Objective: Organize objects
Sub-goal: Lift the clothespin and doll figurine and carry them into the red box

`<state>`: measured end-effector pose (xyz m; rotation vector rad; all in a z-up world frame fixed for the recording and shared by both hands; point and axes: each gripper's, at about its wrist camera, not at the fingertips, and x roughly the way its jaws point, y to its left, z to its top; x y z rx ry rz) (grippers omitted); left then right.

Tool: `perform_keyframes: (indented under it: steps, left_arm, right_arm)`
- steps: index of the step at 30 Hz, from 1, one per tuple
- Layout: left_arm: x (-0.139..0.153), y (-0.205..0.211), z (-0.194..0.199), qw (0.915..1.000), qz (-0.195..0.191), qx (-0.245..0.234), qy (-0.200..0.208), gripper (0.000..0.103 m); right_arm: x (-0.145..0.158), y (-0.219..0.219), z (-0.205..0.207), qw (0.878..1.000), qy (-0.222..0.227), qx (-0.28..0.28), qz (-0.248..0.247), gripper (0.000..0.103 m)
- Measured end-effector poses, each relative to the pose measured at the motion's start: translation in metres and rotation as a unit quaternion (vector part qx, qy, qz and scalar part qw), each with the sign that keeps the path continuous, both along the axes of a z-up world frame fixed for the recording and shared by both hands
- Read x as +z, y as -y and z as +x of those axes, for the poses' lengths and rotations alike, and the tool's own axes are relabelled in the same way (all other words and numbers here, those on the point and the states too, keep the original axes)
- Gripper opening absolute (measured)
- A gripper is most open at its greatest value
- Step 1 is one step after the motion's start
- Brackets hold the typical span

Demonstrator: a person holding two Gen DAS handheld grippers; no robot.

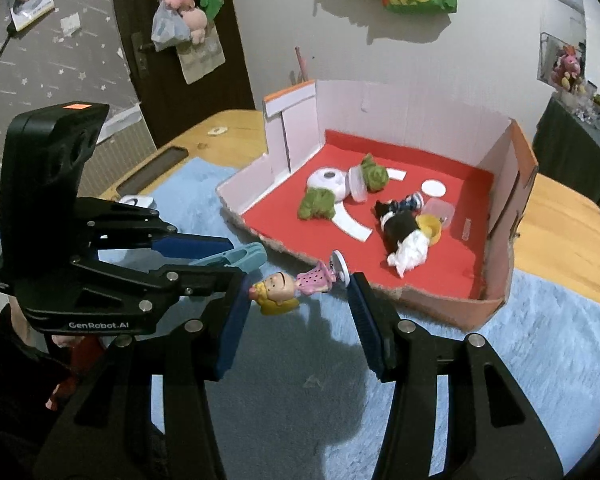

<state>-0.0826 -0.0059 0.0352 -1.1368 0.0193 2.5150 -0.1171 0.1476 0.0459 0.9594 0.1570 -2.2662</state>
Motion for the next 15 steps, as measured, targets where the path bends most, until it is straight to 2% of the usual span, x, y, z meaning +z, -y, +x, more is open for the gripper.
perform_keyframes:
  steps: [7,15]
  left_arm:
    - [0.011,0.006,-0.027,0.9997,0.005,0.024,-0.007,0.027]
    - [0.000,0.002,-0.062,0.9991,-0.010,0.027,0.032,0.027]
  right_arm:
    - [0.006,-0.004,-0.019,1.000,-0.001,-0.020,-0.005,0.048]
    - [-0.010,-0.002,-0.053,0.999,0.044,-0.025,0.000,0.048]
